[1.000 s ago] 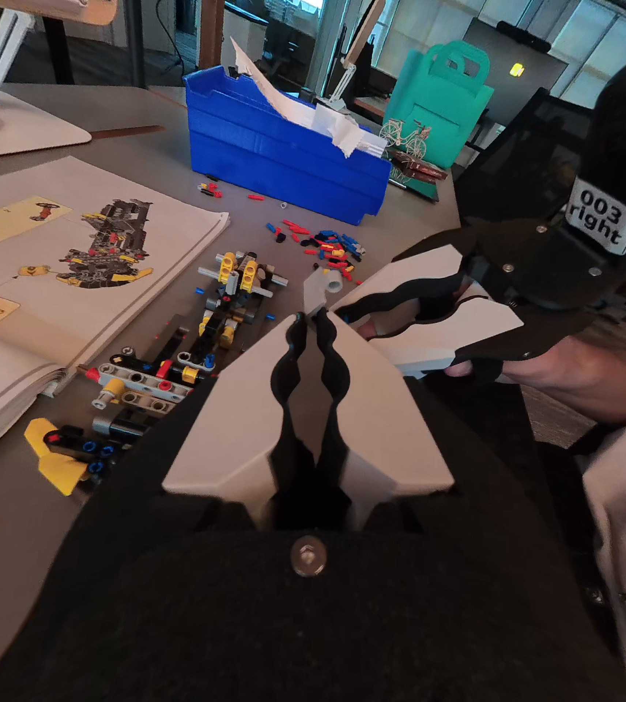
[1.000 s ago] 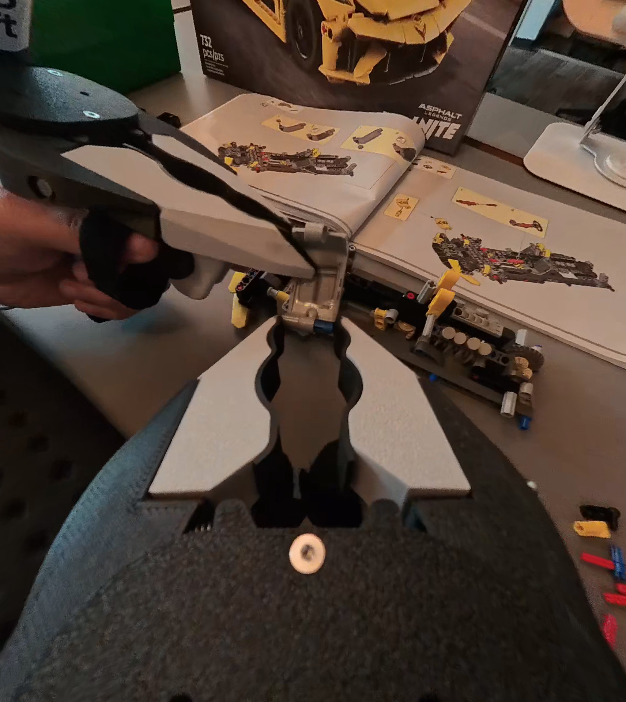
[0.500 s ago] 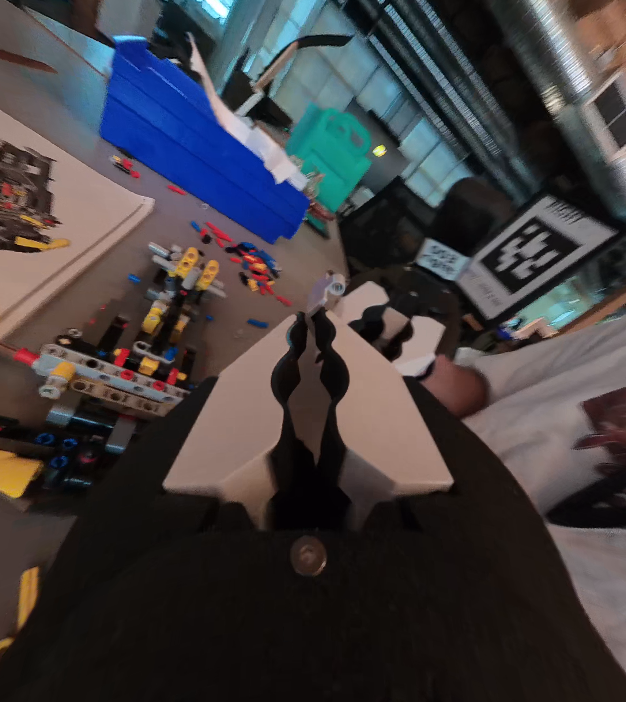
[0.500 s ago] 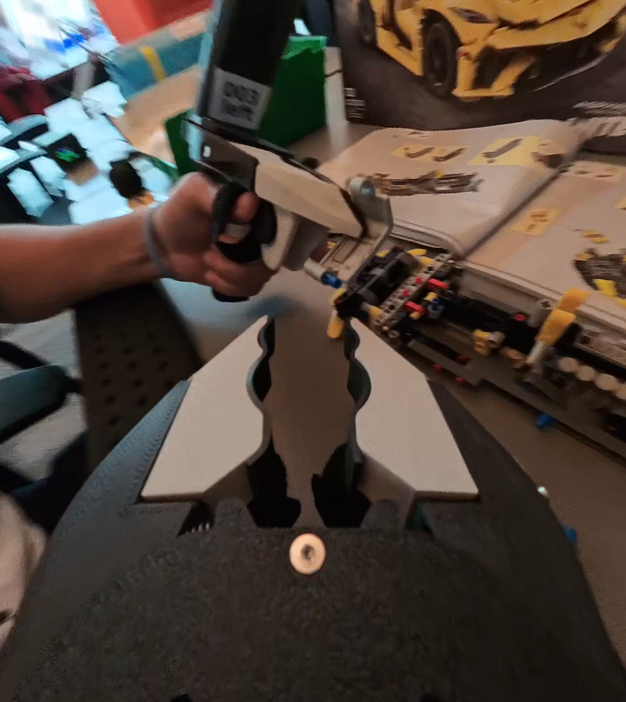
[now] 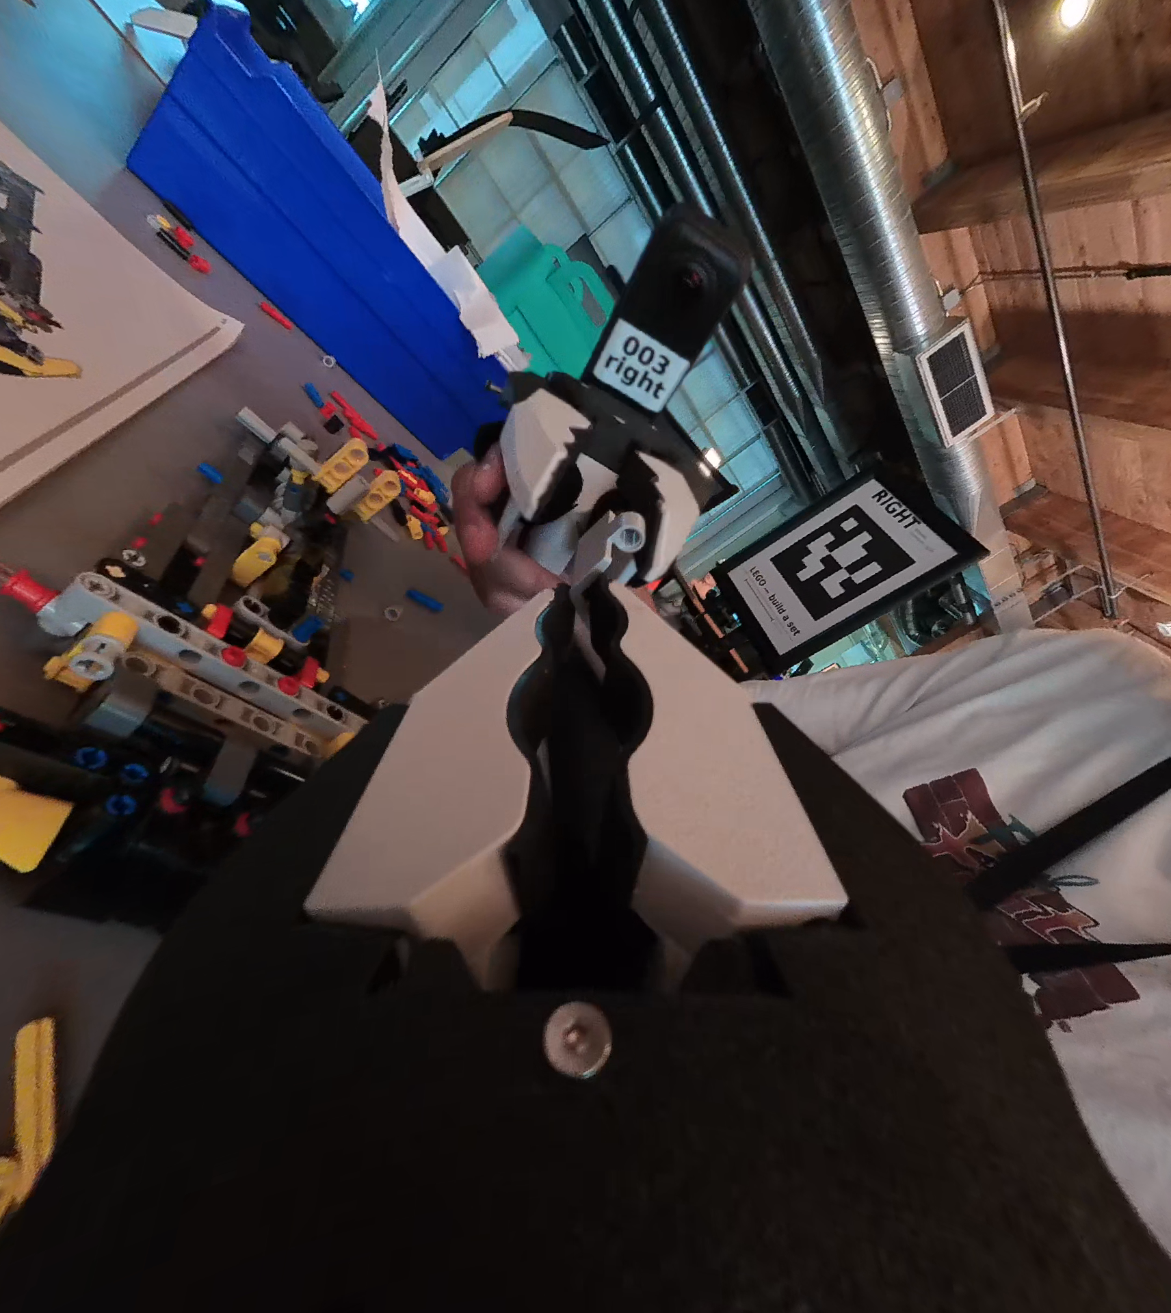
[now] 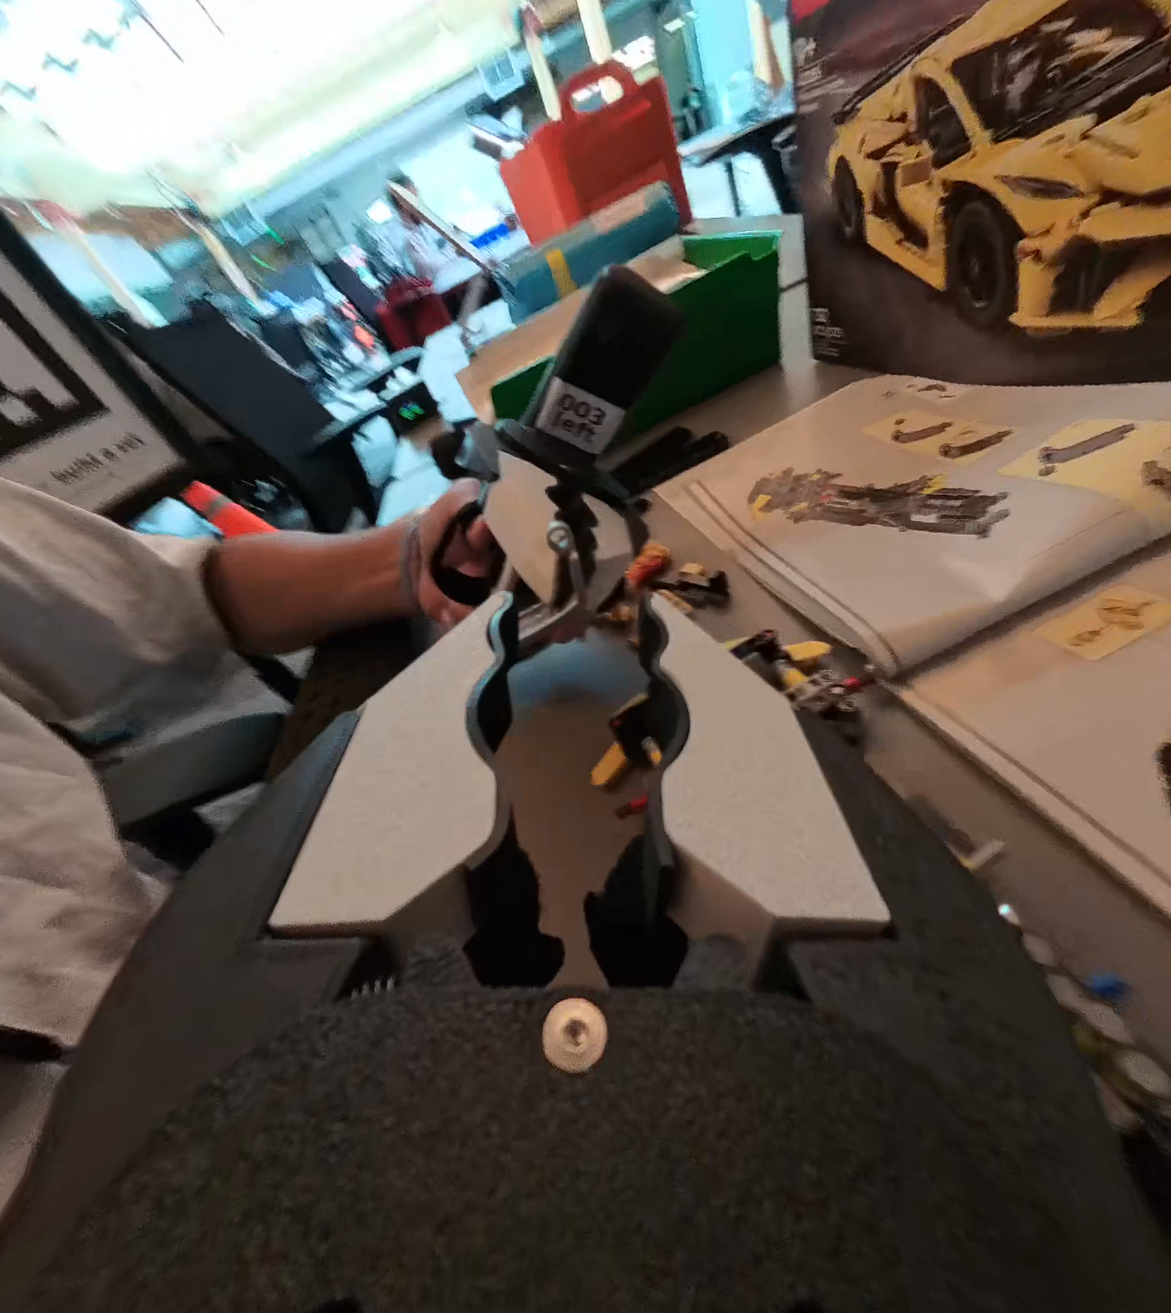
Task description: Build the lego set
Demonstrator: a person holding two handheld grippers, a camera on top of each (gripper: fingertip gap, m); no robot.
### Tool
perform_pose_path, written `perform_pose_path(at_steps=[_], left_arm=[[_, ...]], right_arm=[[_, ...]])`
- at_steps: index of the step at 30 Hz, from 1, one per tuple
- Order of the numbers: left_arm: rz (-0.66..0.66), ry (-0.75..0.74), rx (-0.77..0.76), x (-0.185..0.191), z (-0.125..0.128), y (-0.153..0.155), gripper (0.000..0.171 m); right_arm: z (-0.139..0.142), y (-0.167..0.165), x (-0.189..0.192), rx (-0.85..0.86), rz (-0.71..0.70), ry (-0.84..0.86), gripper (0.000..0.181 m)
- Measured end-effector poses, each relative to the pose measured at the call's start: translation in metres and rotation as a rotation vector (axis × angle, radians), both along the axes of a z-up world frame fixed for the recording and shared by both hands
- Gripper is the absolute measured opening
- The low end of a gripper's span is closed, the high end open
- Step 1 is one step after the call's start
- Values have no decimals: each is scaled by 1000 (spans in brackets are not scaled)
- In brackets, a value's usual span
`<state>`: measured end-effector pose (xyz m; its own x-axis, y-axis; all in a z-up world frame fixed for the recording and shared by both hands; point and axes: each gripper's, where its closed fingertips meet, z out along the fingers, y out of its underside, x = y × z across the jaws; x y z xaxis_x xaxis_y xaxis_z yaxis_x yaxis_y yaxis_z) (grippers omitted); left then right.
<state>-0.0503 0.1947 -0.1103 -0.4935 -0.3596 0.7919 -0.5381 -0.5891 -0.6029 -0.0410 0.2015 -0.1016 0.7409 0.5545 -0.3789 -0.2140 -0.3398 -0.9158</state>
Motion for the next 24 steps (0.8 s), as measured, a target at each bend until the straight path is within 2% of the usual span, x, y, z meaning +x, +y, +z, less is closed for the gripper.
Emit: perform_pose_path(at_steps=[2, 6, 10, 13, 16, 19, 22, 24], left_arm=[[-1, 13, 32, 1, -5, -1, 1], [-50, 18, 90, -3, -11, -11, 1], [-92, 7, 143, -7, -15, -22, 2], [-86, 4, 171, -6, -16, -22, 1], [-75, 2, 210, -5, -20, -23, 1], [-23, -24, 271, 0, -19, -19, 5], [89, -52, 369, 7, -19, -2, 21], [138, -83, 450, 9, -18, 5, 22]], right_arm=[[-3, -4, -7, -32, 48, 44, 32], [-5, -9, -5, -2, 46, 2, 14], [-9, -12, -8, -15, 74, -17, 12], [-13, -16, -12, -7, 86, -61, 3], [-17, -16, -10, 9, 65, -120, 2], [-19, -15, -4, 39, 16, -198, 2], [-25, -8, 21, 17, -127, -276, 2], [-27, -6, 37, 13, -219, -325, 1]])
